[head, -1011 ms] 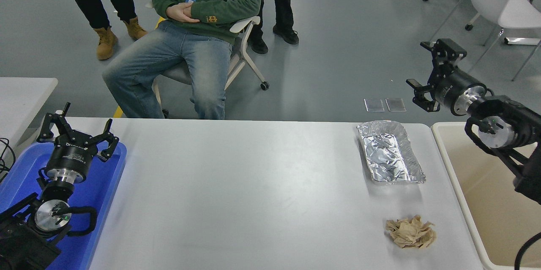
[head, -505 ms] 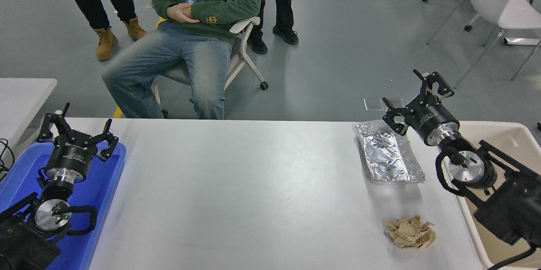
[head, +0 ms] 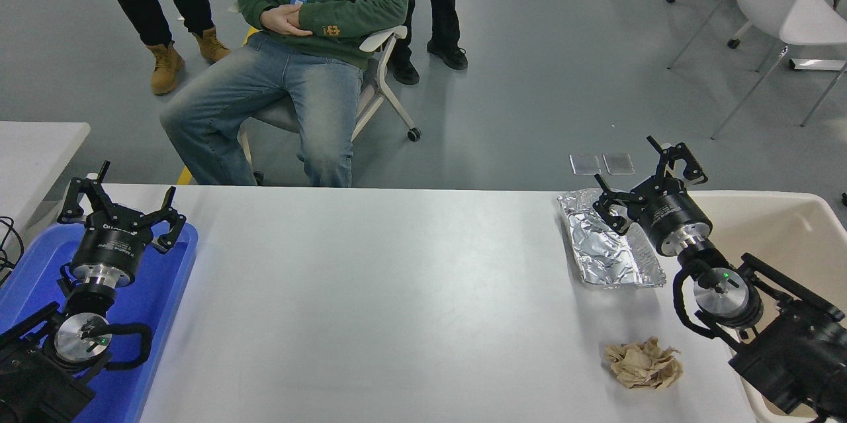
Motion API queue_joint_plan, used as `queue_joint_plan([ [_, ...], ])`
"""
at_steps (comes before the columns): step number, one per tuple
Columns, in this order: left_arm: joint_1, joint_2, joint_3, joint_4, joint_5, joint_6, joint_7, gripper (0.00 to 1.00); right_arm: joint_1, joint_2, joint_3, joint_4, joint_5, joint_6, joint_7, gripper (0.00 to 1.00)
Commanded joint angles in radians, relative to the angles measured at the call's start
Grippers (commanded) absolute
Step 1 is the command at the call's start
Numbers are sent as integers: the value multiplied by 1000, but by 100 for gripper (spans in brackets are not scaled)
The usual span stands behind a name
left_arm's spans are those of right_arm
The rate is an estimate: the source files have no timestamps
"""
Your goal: Clean the table surface
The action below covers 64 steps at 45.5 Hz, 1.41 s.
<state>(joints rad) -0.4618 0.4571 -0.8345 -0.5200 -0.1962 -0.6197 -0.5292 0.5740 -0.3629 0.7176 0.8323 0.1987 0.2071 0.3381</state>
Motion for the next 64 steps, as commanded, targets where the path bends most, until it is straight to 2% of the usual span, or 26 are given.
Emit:
queue_joint_plan([
  [1, 0, 0, 0, 0, 0, 0, 0, 100, -6, 2, 3, 1, 2, 8, 2, 100],
  [21, -1, 0, 0, 0, 0, 0, 0, 100, -5, -1, 5, 4, -4, 12, 2, 100],
  [28, -1, 0, 0, 0, 0, 0, 0, 100, 7, -25, -12, 21, -57, 12, 2, 100],
  [46, -1, 0, 0, 0, 0, 0, 0, 100, 64, -179, -39, 73, -475, 5, -1, 100],
  [64, 0, 0, 0, 0, 0, 0, 0, 100, 222, -306, -187, 76, -890, 8, 1, 100],
])
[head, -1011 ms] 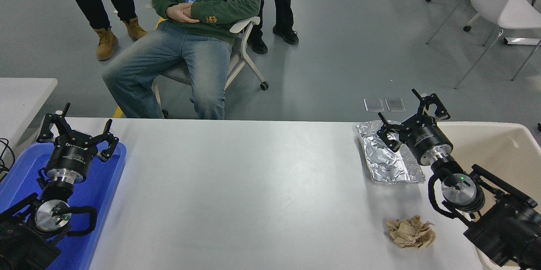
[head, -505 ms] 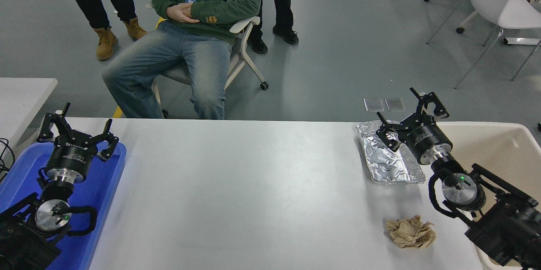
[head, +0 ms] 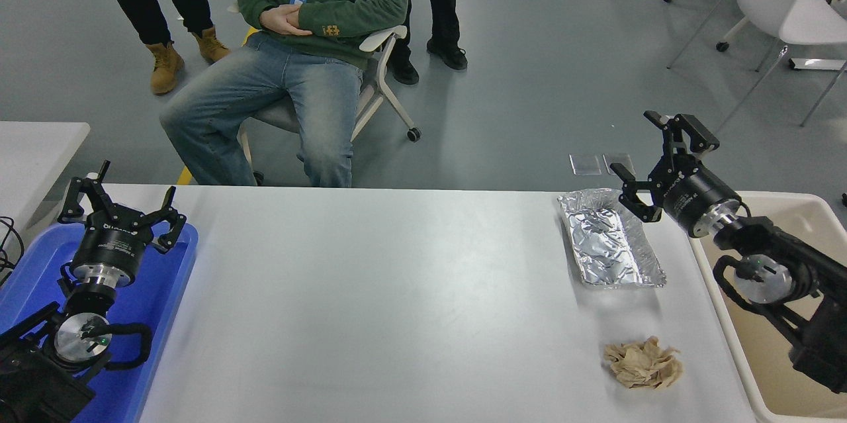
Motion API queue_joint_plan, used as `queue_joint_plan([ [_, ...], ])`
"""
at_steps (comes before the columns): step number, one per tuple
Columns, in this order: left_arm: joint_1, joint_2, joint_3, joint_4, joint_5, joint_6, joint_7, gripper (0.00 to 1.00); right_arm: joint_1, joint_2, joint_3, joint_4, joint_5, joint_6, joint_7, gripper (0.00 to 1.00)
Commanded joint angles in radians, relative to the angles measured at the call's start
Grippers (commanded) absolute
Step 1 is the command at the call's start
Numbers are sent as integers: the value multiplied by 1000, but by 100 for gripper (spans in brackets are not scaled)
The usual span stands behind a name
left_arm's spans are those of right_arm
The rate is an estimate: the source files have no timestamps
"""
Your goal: Clean the table surface
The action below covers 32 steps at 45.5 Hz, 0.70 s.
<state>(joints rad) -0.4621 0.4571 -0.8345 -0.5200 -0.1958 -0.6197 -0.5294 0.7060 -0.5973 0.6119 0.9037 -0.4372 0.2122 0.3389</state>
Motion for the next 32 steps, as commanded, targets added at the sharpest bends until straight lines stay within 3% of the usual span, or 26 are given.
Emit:
queue_joint_plan([
  [1, -1, 0, 0, 0, -1, 0, 0, 100, 102, -76, -93, 4, -282, 3, 2, 100],
  [12, 0, 0, 0, 0, -1, 0, 0, 100, 211, -91, -236, 3, -520, 3, 2, 100],
  [32, 0, 0, 0, 0, 1, 0, 0, 100, 392, -82, -558, -9, -690, -7, 2, 100],
])
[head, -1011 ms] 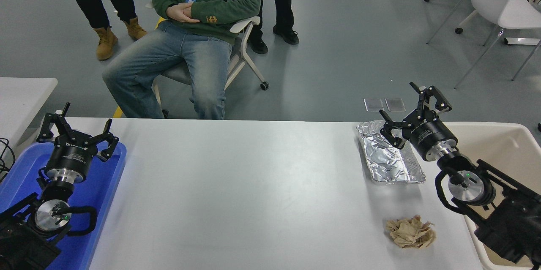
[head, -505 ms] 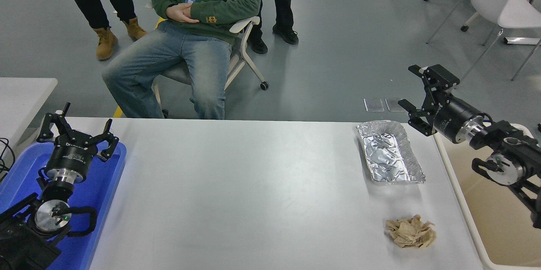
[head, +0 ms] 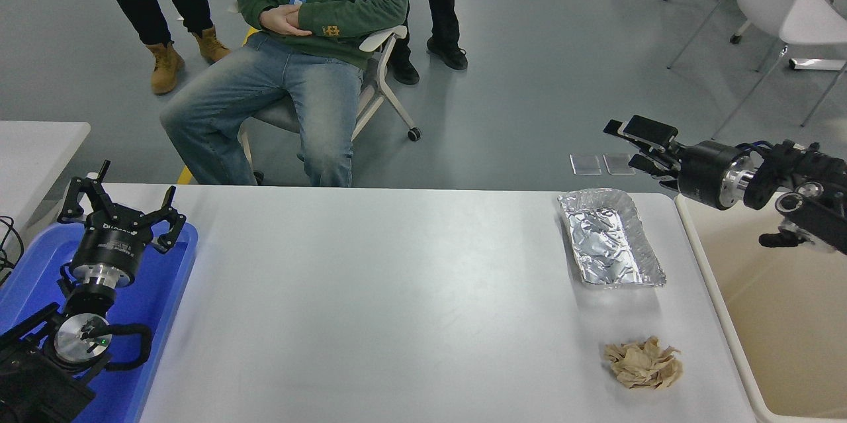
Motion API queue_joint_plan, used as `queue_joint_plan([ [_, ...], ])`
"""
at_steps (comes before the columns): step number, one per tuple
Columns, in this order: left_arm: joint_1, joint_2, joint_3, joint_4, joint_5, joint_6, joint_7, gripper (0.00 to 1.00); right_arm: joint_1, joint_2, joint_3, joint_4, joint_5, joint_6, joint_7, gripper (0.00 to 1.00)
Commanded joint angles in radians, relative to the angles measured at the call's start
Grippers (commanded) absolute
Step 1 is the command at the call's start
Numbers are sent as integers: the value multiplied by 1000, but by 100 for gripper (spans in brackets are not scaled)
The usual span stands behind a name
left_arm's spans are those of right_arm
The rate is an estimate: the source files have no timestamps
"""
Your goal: Clean the table surface
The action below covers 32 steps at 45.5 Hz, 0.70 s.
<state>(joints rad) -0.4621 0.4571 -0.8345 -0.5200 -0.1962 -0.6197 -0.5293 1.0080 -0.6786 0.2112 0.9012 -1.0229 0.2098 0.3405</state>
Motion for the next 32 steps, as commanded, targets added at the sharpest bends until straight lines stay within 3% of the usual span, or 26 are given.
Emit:
queue_joint_plan([
  [1, 0, 0, 0, 0, 0, 0, 0, 100, 96, -1, -170, -10, -106, -7, 0, 100],
  [32, 0, 0, 0, 0, 0, 0, 0, 100, 178, 278, -746, -332, -120, -230, 3, 100],
])
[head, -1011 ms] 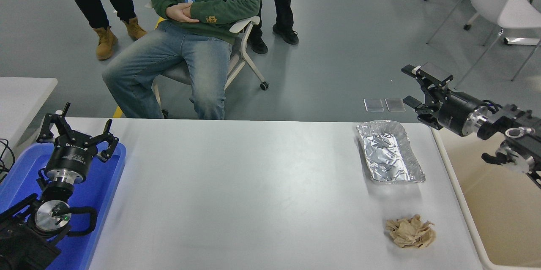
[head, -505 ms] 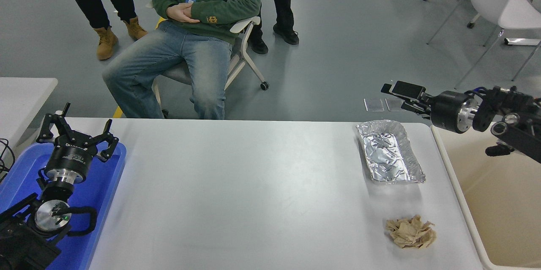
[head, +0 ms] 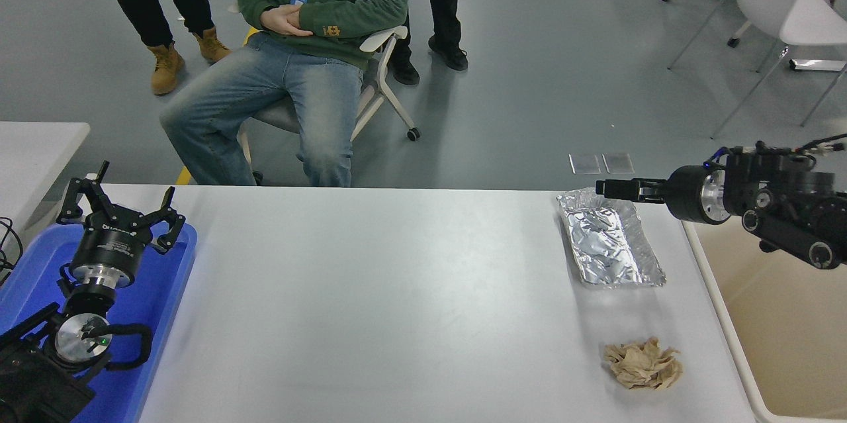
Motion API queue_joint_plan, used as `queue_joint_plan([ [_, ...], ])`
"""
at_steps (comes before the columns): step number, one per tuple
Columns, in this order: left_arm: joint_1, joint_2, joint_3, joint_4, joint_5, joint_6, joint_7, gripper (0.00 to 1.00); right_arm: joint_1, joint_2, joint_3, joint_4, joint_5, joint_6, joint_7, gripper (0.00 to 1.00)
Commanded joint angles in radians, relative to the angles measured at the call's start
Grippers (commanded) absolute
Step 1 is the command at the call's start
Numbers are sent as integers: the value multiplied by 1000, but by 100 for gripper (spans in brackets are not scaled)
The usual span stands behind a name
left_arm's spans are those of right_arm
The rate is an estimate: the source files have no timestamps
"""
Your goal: Clean the table surface
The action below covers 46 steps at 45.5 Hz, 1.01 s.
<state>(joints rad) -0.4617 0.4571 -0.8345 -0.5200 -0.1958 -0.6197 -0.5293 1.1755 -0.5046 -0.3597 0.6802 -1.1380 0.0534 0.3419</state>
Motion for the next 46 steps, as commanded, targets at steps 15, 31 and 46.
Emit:
queue_joint_plan([
  [15, 0, 0, 0, 0, -1, 0, 0, 100, -71, 227, -288, -346, 0, -76, 2, 100],
  [31, 0, 0, 0, 0, -1, 0, 0, 100, -155, 236, -277, -439, 38, -15, 3, 100],
  [46, 0, 0, 0, 0, 1, 0, 0, 100, -217, 238, -275, -484, 129, 16, 0, 98],
])
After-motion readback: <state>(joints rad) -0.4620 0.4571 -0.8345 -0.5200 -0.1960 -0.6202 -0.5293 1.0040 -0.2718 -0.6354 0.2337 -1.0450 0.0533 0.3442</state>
